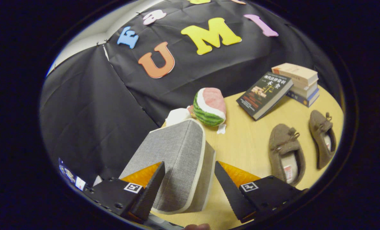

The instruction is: Open the storage box then place both shoes into the box .Put the left shoe in first, then the right shoe, with the right side of both shoes facing outward in a uniform manner.

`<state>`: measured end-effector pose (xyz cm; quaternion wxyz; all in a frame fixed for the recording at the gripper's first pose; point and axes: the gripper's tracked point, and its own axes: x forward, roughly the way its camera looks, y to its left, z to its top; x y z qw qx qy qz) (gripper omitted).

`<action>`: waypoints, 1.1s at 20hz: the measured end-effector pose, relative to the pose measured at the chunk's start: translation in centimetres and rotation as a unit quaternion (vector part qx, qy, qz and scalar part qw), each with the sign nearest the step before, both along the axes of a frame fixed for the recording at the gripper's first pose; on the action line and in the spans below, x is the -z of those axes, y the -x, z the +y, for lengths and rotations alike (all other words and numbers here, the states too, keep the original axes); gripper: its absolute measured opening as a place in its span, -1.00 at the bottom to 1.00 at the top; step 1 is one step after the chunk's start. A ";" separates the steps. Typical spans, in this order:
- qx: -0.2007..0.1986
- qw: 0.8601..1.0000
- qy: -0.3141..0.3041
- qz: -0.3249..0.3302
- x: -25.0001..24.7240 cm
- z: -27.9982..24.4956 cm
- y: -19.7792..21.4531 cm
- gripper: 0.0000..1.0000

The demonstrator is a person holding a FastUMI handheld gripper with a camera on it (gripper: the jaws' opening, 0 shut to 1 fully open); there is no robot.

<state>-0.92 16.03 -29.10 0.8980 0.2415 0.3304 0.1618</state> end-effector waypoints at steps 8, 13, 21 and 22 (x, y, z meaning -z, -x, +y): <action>0.000 0.986 -0.143 0.082 1.7 2.9 -1.1 0.93; -0.010 0.980 -0.170 0.102 1.0 3.2 -0.9 0.81; -0.038 0.976 -0.190 0.099 -2.7 2.4 0.1 -0.16; -0.039 0.978 -0.184 0.095 -3.1 2.4 -0.1 -0.29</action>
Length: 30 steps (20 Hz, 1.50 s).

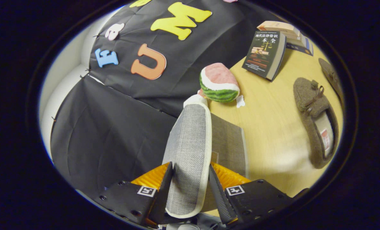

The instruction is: Open the storage box then place both shoes into the box .Put the left shoe in first, then the right shoe, with the right side of both shoes facing outward in a uniform manner.

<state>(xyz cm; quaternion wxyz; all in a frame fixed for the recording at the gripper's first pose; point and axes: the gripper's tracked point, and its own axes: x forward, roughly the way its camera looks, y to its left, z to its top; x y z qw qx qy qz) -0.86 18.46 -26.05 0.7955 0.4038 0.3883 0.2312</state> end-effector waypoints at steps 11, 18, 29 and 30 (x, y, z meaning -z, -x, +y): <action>-0.019 0.996 0.057 -0.064 -8.2 1.0 -1.3 -0.99; -0.078 0.987 0.078 -0.117 -16.3 10.7 -1.8 -1.00; -0.160 0.956 0.148 -0.198 -16.3 25.0 -2.1 -0.10; -0.160 0.953 0.154 -0.206 -16.5 25.3 -2.1 0.12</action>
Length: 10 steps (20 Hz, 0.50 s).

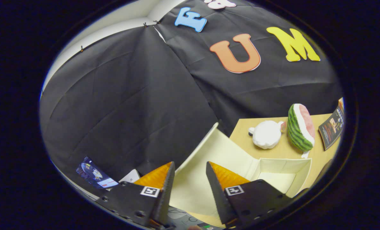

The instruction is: Open the storage box then place both shoes into the box .Put the left shoe in first, then the right shoe, with the right side of both shoes facing outward in a uniform manner.

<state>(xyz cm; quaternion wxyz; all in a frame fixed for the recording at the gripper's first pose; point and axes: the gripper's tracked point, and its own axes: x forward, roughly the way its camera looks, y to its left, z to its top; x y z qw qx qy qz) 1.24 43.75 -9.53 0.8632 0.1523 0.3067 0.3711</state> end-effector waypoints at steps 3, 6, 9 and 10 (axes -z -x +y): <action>0.014 1.000 0.013 -0.023 -0.2 -0.6 -0.5 0.76; 0.043 0.997 0.027 -0.058 -1.0 -2.9 -1.5 0.84; 0.073 0.991 0.047 -0.103 -2.3 -6.9 -1.8 0.89; 0.084 0.988 0.053 -0.115 -2.8 -8.5 -1.8 0.89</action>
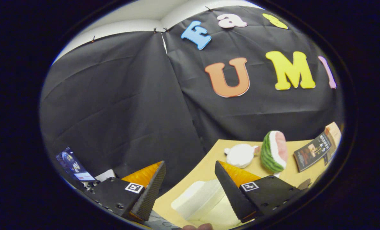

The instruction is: Open the storage box then place both shoes into the box .Put the left shoe in first, then the right shoe, with the right side of both shoes facing outward in a uniform manner.

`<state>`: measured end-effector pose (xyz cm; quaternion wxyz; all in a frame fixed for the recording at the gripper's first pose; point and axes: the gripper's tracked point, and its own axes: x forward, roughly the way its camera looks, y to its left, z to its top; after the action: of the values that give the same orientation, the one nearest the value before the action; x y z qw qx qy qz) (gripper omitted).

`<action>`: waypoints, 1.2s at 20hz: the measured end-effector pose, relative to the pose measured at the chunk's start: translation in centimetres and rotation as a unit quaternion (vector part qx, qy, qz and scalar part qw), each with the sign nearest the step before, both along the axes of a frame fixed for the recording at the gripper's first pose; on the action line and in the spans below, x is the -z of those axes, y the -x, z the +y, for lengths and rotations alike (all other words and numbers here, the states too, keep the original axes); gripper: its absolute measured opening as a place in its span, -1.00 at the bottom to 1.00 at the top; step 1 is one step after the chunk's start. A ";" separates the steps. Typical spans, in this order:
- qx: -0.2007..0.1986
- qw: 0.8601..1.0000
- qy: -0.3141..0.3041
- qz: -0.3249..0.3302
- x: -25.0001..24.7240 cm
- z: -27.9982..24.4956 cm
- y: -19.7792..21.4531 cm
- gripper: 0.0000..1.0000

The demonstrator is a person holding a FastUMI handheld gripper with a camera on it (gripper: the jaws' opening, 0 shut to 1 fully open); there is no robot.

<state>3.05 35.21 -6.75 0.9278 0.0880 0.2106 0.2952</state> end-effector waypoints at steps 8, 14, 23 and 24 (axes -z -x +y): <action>0.132 0.990 0.035 -0.035 -1.0 -20.2 -0.3 0.91; 0.238 0.968 0.079 -0.022 3.8 -37.1 0.2 0.91; 0.228 0.954 0.126 0.147 22.6 -43.5 1.3 0.92; 0.218 0.954 0.128 0.162 24.1 -43.5 1.6 0.91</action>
<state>1.44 -8.29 -30.87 0.9263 0.0587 0.3702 0.0375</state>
